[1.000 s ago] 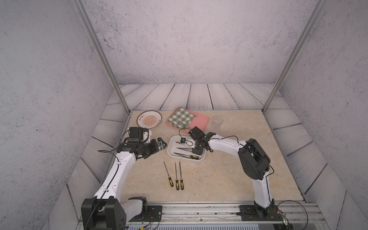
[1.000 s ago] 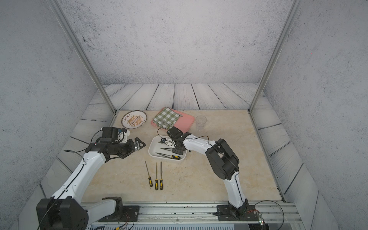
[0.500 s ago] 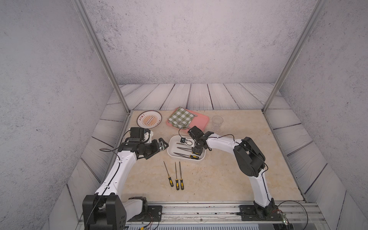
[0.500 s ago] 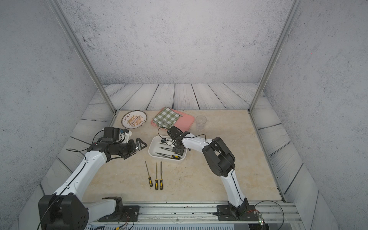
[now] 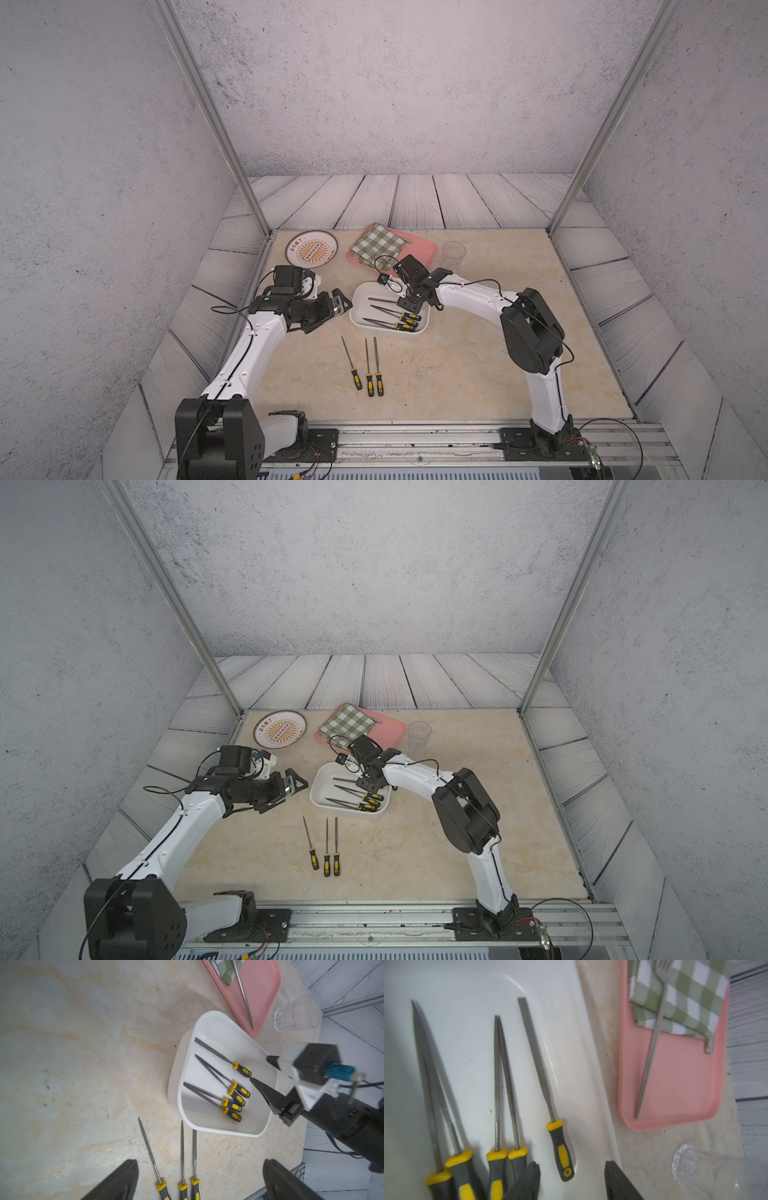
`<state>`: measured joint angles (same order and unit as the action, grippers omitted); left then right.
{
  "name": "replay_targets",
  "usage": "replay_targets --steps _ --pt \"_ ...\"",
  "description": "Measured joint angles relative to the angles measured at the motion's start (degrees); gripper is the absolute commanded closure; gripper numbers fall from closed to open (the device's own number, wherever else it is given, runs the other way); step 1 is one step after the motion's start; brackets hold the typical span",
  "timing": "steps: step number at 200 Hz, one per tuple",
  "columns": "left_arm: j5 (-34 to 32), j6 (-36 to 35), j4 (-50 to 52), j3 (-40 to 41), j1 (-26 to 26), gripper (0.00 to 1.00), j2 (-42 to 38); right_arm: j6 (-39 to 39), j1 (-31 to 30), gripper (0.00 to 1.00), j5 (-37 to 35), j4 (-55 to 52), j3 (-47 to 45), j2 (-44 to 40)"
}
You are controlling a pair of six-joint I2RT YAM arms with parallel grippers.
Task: Put the file tool into the storage box
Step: Place the file tool in the storage box, then pick up the file tool from the center of the board.
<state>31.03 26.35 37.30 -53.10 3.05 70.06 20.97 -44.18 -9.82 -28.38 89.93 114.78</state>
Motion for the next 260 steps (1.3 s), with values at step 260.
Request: replay_targets --steps 260 --pt "-12.41 -3.1 7.19 -2.01 10.75 0.02 -0.02 -66.03 -33.53 0.41 0.0 9.64 -31.08 -18.47"
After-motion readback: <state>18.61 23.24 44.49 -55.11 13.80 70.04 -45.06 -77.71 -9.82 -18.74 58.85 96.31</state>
